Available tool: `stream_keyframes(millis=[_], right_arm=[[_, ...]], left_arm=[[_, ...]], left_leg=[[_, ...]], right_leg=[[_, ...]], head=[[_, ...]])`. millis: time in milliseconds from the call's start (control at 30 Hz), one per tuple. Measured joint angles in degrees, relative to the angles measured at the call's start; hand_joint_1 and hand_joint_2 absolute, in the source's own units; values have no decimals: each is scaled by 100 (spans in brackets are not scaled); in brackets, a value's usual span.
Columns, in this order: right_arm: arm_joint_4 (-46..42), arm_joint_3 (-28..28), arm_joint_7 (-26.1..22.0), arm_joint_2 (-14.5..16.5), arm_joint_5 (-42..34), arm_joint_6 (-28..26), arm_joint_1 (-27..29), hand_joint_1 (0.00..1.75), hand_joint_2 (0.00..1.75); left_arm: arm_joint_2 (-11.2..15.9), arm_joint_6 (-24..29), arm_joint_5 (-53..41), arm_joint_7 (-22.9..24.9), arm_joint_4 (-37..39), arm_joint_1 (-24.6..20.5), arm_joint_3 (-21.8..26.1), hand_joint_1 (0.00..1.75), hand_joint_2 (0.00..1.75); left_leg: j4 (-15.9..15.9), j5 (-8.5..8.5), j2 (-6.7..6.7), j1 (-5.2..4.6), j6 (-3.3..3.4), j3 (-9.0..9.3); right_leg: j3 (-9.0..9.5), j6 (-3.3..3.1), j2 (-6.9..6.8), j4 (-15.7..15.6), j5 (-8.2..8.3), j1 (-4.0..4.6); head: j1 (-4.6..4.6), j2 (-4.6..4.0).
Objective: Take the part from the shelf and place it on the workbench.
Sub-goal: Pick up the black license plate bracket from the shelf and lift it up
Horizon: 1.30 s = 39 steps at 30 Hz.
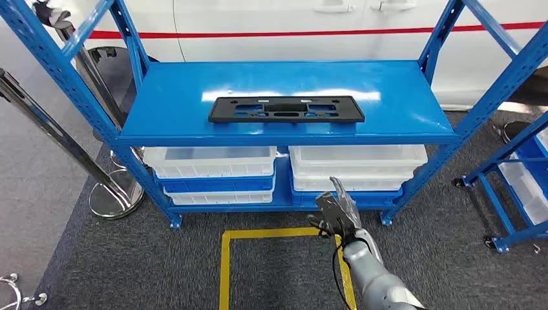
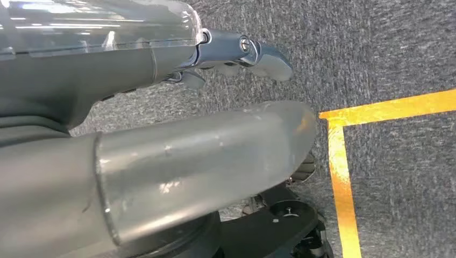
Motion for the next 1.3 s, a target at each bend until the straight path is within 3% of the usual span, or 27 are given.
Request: stream_keyframes(millis=[67,133,167,233,300,333,367,433,467,533,633,700,767,800,833,867,933,1000,1100,1167,1267,1300], right_arm=[[-60,154,62,8,98,-87,-15,0,175],[-181,455,193,24,298,-249,-58,0,175],[-239,603,265,33,404,-321,-85,0,175],[-345,887,420,46,627,-452,-120,0,175],[-448,1141,591,49,864,-568,-127,0,175],[-512,1267,682,48,985,-626,-130,0,175],[-588,1401,776,48,1107,-684,-138,0,175],[-764,1689,971,46,1348,-805,-174,0,175],[-851,1830,1076,41,1462,-864,-200,0,175],[-1026,2083,1291,23,1678,-965,-242,0,175],[-1338,2460,1635,-41,1981,-1098,-284,0,175],[-1553,2731,1890,-121,2172,-1196,-328,0,175],[-1742,2981,2154,-207,2356,-1275,-352,0,175],[-1836,3099,2288,-252,2444,-1307,-351,0,175],[-1930,3210,2414,-294,2526,-1336,-350,0,175],[-2030,3318,2539,-333,2605,-1367,-353,0,175],[-2239,3532,2784,-406,2747,-1435,-376,0,175],[-2451,3750,3028,-469,2890,-1507,-397,0,175],[-2761,4044,3431,-568,3118,-1591,-395,0,175],[-3000,4246,3722,-630,3279,-1666,-404,0,175],[-3345,4567,4166,-738,3509,-1777,-396,0,175],[-3446,4667,4309,-782,3579,-1803,-379,0,175]], left_arm=[[-6,11,-19,-5,2,-7,7,0,0],[-12,39,-49,-13,5,-19,24,0,0],[-13,55,-61,-16,8,-27,31,0,0],[-17,82,-86,-24,17,-43,39,0,0],[-26,105,-116,-33,32,-51,42,0,0],[-31,118,-133,-38,38,-52,42,0,0],[-32,133,-148,-45,40,-56,42,0,0],[-33,159,-174,-61,42,-77,43,0,0],[-33,168,-181,-70,43,-93,45,0,0],[-39,172,-208,-86,44,-123,48,0,0],[-55,163,-257,-111,50,-135,49,0,0],[-69,149,-281,-133,51,-154,50,0,0],[-75,124,-299,-154,52,-174,51,0,0],[-77,110,-314,-167,54,-177,52,0,0],[-81,94,-328,-178,56,-177,53,0,0],[-86,79,-340,-189,59,-178,53,0,0],[-99,55,-360,-208,67,-186,53,0,0],[-105,41,-379,-227,74,-206,54,0,0],[-106,6,-410,-256,79,-226,55,0,0],[-105,-21,-438,-281,81,-230,55,0,0],[-108,-58,-470,-311,85,-239,55,0,0],[-110,-69,-477,-318,87,-239,55,0,0]], left_leg=[[-6,-4,0,5,-30,2],[121,-111,2,19,-86,-49],[339,-248,3,27,-113,-146],[1074,-603,4,39,-151,-489],[1626,-740,5,43,-163,-771],[1597,-640,5,42,-154,-775],[1325,-436,4,41,-132,-662],[526,-34,4,24,-63,-304],[224,64,5,9,-29,-169],[31,67,5,-23,8,-88],[-67,110,17,13,69,-64],[-117,140,30,38,117,-43],[-118,143,31,38,133,-46],[-114,141,30,38,132,-45],[-107,136,29,39,129,-42],[-93,125,27,40,122,-37],[-47,85,25,36,85,-35],[4,51,23,17,33,-54],[21,31,24,15,-44,-73],[221,-121,27,31,-104,-153],[1262,-640,28,47,-169,-619],[1568,-733,28,49,-177,-765]], right_leg=[[4,-35,0,-14,8,-2],[18,-111,-2,-49,29,-19],[25,-145,-4,-66,41,-29],[23,-181,-5,-68,40,-20],[24,-191,-6,-61,33,-3],[29,-195,-3,-57,29,5],[40,-196,3,-54,22,12],[61,-185,16,-51,6,32],[56,-169,22,-49,4,38],[30,-121,24,-52,15,41],[-1,-31,23,20,-48,39],[-214,17,21,498,-334,29],[-586,51,20,1252,-655,14],[-715,64,20,1491,-699,2],[-752,72,18,1527,-633,-10],[-673,74,15,1330,-461,-21],[-315,62,3,561,-67,-30],[-93,29,1,60,84,-16],[-87,-53,12,-6,77,-2],[-74,-124,11,-35,96,-19],[-68,-185,4,-46,95,-19],[-67,-190,4,-44,92,-13]], head=[[0,0],[-1,0],[-1,0],[-2,0],[-1,0],[-1,0],[-1,0],[1,0],[0,0],[1,0],[3,0],[4,0],[6,0],[7,0],[7,0],[7,0],[7,0],[5,0],[5,0],[4,0],[3,0],[3,0]])
